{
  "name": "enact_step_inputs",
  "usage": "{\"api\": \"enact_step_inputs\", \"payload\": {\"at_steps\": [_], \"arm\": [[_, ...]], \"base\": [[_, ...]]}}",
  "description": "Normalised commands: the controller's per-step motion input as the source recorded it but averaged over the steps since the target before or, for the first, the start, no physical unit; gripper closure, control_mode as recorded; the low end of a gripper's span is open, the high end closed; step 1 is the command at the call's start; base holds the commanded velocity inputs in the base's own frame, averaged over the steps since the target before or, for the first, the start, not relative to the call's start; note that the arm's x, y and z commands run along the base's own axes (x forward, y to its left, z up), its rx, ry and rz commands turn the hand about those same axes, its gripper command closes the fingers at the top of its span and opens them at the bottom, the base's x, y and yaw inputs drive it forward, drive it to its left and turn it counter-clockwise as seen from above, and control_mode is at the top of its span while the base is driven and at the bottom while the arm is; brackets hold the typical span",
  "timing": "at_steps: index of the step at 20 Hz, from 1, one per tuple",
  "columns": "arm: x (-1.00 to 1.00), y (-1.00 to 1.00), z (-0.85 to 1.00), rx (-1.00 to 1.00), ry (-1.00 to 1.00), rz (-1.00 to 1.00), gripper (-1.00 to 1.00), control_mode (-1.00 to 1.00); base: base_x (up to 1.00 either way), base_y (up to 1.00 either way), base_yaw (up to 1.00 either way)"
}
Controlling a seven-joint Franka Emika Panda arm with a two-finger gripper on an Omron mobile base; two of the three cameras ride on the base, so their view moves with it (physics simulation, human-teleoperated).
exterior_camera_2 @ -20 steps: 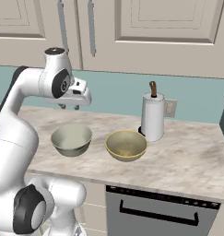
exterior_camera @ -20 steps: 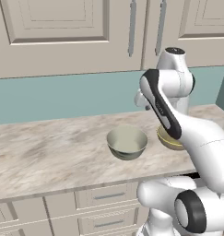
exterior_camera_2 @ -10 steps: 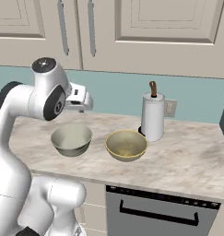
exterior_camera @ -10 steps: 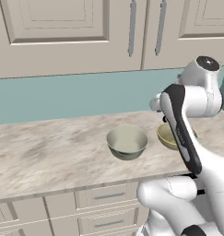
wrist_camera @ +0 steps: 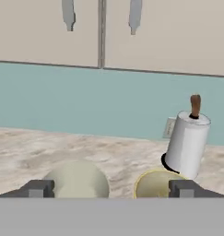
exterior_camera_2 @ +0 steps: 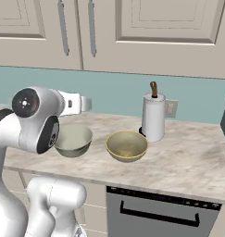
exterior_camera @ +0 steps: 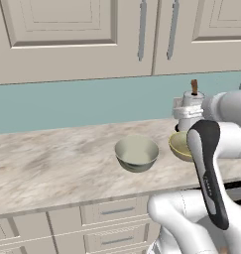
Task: Open the cabinet. Pick the bowls from the counter and place them in the cabinet. Then close the cabinet.
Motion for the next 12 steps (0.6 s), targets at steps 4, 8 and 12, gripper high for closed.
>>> {"api": "enact_step_inputs", "payload": {"at_steps": [4, 8, 12], "arm": [[-0.02, 0.0, 0.67, 0.0, -0.38, 0.0, -1.0, -1.0], [0.0, 0.0, 0.66, 0.02, -0.38, 0.0, -1.0, -1.0], [0.0, 0.0, 0.63, 0.03, -0.36, 0.0, -1.0, -1.0]], "base": [[0.0, 0.0, 0.0], [0.0, 0.0, 0.0], [0.0, 0.0, 0.0]]}}
